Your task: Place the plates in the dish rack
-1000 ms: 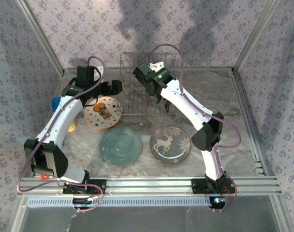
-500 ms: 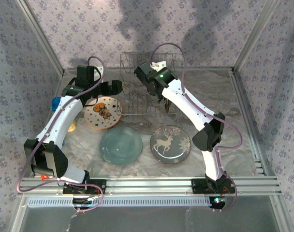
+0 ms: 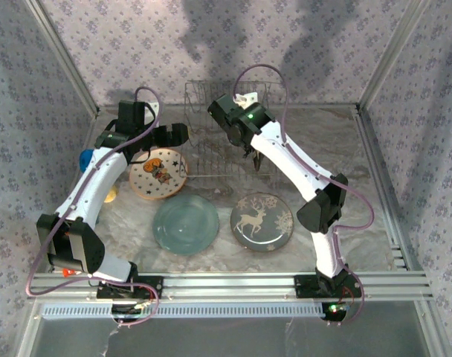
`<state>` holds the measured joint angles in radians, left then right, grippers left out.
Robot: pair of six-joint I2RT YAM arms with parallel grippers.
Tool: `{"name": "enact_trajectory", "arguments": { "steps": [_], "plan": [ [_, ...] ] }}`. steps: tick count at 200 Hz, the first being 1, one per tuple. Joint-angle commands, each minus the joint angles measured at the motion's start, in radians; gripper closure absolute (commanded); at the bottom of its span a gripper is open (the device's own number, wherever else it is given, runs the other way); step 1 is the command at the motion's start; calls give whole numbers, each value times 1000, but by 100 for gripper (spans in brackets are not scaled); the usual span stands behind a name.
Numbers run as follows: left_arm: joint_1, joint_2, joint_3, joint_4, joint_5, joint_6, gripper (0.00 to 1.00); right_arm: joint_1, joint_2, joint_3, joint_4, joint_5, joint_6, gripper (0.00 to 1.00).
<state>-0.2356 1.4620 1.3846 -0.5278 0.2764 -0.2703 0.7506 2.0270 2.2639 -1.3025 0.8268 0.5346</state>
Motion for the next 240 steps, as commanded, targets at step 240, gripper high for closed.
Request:
{"name": "enact_trajectory", "arguments": {
  "steps": [240],
  "plan": [
    [8,5,-4,5,23,4,1,-6,86,78,-52,38,129,100]
  ]
}}
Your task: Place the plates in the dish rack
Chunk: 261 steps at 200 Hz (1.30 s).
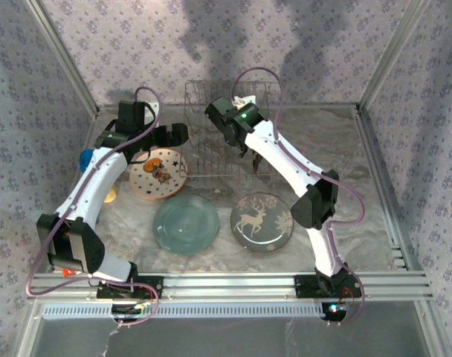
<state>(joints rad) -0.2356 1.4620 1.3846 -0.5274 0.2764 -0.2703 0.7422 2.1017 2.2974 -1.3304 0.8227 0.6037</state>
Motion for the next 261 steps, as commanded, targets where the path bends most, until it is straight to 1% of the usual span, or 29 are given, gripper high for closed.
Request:
{"name": "enact_trajectory", "arguments": {
  "steps": [1,43,75,133,204,261],
  "plan": [
    [8,4,-4,4,24,4,1,3,12,45,-25,41,61,100],
    [8,6,-4,5,24,5,1,18,38,27,-46,21,100,100],
    [8,6,-4,3,24,4,1,32,41,-6,-20,8,104,100],
    [8,8,-3,2,25,3,1,22,34,-90,29,-62,121,100],
    [8,10,-4,3,24,5,1,21,26,-152,63,-77,141,100],
    [9,13,-1,3,25,3,0,30,-31,-220,83,-66,167,100]
  ]
}}
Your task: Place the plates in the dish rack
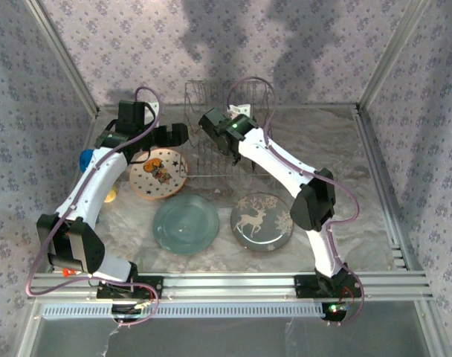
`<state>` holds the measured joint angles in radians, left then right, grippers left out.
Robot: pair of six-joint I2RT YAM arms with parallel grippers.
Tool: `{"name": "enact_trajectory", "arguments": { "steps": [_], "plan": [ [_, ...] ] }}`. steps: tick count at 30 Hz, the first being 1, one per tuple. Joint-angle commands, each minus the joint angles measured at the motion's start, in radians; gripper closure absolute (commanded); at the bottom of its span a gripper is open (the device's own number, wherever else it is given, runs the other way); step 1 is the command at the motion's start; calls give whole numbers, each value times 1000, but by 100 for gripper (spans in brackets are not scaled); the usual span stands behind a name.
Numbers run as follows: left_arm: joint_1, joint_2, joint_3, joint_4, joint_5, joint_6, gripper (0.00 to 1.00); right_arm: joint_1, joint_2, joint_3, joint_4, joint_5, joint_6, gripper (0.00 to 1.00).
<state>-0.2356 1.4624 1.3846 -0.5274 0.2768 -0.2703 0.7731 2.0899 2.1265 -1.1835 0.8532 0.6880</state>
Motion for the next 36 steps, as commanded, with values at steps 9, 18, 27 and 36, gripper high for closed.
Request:
{"name": "enact_trajectory", "arguments": {
  "steps": [9,18,27,36],
  "plan": [
    [8,13,0,2,25,3,1,6,-90,-134,-29,-101,97,100],
    [8,10,-1,3,28,0,1,26,-100,-166,-22,-116,105,94],
    [8,9,-2,4,36,-4,1,14,-74,-146,-17,-133,88,83],
    [8,11,-2,4,35,-3,1,-18,-83,-160,13,-173,70,81]
  ]
}}
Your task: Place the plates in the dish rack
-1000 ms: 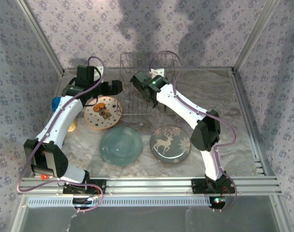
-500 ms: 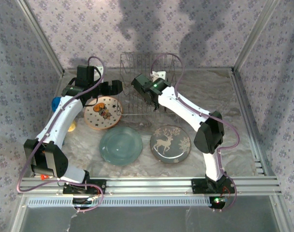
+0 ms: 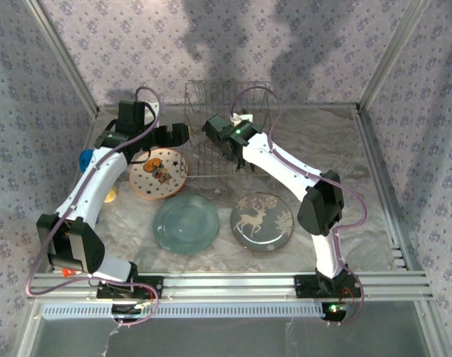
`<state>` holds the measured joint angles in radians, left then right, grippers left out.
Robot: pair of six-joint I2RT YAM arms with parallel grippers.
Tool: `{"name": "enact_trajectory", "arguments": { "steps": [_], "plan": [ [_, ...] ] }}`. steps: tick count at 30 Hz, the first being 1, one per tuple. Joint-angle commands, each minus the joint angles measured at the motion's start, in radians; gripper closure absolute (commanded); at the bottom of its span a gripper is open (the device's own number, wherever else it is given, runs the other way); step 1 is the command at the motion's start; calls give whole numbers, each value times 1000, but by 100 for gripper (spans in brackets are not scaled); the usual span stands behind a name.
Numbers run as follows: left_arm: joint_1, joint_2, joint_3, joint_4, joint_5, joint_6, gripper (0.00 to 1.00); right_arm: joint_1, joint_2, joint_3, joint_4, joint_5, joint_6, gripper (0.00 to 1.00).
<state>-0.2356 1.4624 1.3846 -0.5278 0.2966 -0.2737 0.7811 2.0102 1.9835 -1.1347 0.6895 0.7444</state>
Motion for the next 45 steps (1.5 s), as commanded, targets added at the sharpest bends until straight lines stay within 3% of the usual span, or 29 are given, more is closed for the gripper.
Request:
{"name": "enact_trajectory", "arguments": {
  "steps": [1,4,20,45],
  "plan": [
    [8,11,-2,5,15,0,0,-30,-7,-20,-30,-13,9,85],
    [7,13,0,3,14,1,1,-37,-17,-20,-32,-4,6,100],
    [9,20,0,1,7,4,1,-110,-109,-183,67,-97,30,100],
    [9,22,1,-1,6,5,1,-84,-91,-310,129,-151,125,100]
  ]
}}
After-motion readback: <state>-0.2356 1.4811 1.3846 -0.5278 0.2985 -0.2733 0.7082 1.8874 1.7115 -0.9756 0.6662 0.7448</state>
